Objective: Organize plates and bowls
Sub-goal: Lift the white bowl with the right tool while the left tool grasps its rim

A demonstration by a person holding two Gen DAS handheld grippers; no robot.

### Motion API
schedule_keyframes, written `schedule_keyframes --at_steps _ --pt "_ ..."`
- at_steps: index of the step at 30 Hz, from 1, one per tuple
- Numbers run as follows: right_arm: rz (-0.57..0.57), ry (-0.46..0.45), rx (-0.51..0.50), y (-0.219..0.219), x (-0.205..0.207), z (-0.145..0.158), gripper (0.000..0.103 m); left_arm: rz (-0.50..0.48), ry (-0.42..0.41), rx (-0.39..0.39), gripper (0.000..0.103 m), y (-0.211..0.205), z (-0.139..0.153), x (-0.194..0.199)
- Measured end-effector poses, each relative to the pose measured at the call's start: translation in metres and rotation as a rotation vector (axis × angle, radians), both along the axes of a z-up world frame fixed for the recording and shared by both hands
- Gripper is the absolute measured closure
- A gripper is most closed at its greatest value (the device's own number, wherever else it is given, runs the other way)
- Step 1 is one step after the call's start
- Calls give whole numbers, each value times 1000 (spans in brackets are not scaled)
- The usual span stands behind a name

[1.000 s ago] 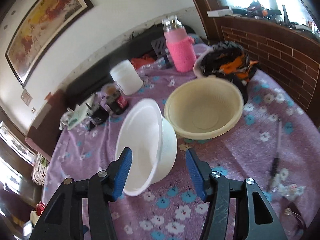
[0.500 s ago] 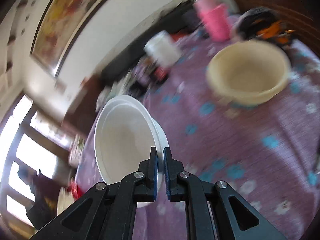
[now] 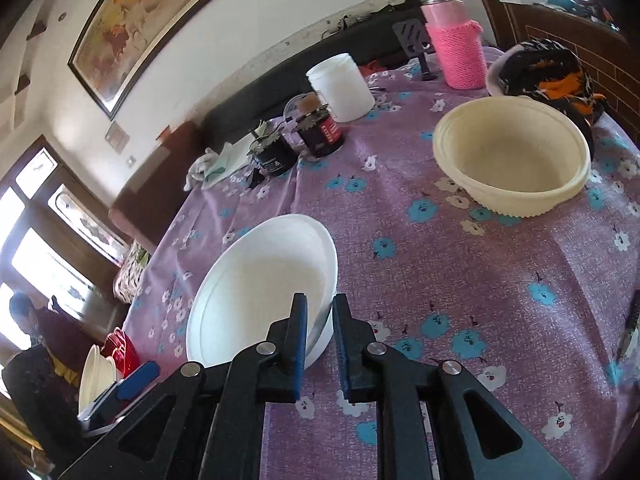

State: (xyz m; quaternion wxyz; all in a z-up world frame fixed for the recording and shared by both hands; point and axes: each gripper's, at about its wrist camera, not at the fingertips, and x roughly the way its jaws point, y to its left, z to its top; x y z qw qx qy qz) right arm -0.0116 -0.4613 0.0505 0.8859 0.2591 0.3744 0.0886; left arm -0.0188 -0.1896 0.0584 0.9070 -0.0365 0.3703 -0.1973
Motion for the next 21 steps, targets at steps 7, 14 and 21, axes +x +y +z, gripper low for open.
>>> schedule_keyframes --at_steps 7,14,21 --pt "-16 2 18 -7 -2 -2 89 -22 46 71 32 -23 -4 47" --pt "-13 28 6 -3 3 -7 89 -49 113 29 71 -26 -30 75" --pt "11 23 -19 11 4 -10 90 -72 47 44 83 -30 -22 66"
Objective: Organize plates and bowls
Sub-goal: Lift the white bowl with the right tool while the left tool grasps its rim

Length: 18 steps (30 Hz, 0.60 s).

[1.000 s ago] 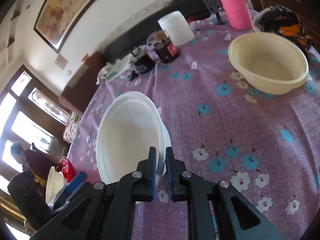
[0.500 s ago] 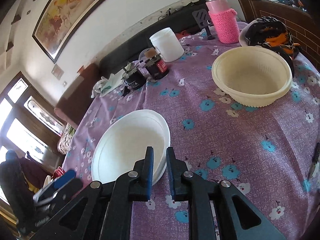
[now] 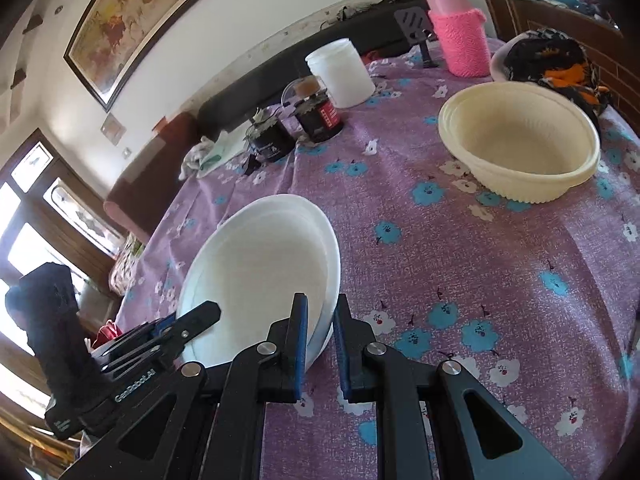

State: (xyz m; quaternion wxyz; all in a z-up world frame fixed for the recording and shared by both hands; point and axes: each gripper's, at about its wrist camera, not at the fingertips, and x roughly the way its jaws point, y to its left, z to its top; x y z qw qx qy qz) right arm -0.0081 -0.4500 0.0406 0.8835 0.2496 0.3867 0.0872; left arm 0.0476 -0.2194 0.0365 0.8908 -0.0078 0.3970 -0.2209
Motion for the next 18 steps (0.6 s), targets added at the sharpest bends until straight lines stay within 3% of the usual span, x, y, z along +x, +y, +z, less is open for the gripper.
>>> schedule_keyframes --at_steps 18 --pt "31 -54 4 8 -8 10 90 45 -130 64 83 1 12 -18"
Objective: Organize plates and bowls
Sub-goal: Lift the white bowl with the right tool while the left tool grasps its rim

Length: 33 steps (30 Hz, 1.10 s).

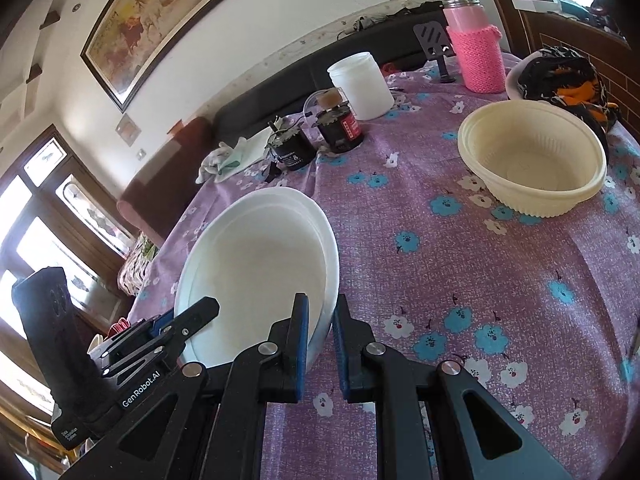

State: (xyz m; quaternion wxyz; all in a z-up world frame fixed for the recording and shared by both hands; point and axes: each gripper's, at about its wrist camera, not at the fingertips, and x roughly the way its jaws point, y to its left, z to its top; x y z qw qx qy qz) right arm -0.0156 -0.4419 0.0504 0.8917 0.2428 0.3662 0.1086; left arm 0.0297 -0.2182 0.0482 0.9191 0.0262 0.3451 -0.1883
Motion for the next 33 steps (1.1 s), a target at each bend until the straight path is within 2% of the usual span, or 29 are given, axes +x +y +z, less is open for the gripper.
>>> schedule_keyframes --at_steps 18,33 --pt "50 -39 -18 14 0 1 90 53 -143 90 83 0 7 -13" --pt "52 -29 -3 12 2 -3 90 40 -139 85 79 -3 7 -9"
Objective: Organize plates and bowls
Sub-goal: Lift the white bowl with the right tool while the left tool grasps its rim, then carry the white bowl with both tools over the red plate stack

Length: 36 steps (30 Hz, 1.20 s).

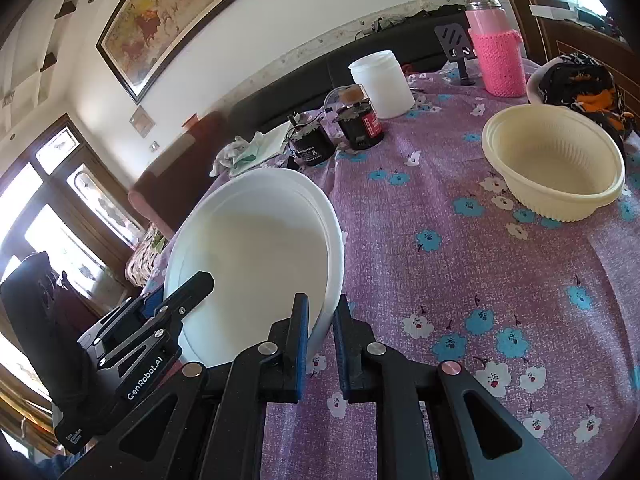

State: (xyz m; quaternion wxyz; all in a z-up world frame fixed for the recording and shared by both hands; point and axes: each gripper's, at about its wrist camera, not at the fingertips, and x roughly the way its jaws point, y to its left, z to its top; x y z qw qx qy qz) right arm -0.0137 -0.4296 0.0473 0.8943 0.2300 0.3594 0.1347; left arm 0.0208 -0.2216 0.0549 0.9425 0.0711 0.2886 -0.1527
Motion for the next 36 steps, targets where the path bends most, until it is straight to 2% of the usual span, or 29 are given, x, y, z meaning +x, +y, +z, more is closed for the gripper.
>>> schedule_keyframes --at_steps 16,20,25,28,31,36 --pt "-7 41 65 0 3 -15 89 -9 20 -34 79 3 5 3" --pt "-17 36 102 -5 3 -16 89 -3 -33 -32 78 -1 15 -2" --pt "-10 43 99 -1 -1 -10 89 -1 -36 -36 72 2 17 -9" --pt "-11 12 70 7 -10 3 89 21 -35 -61 72 12 27 -21" --pt "1 -15 49 22 -25 17 87 39 -85 -60 69 29 47 -53" --pt "97 -24 82 64 -45 38 87 110 -166 -46 64 71 78 -104"
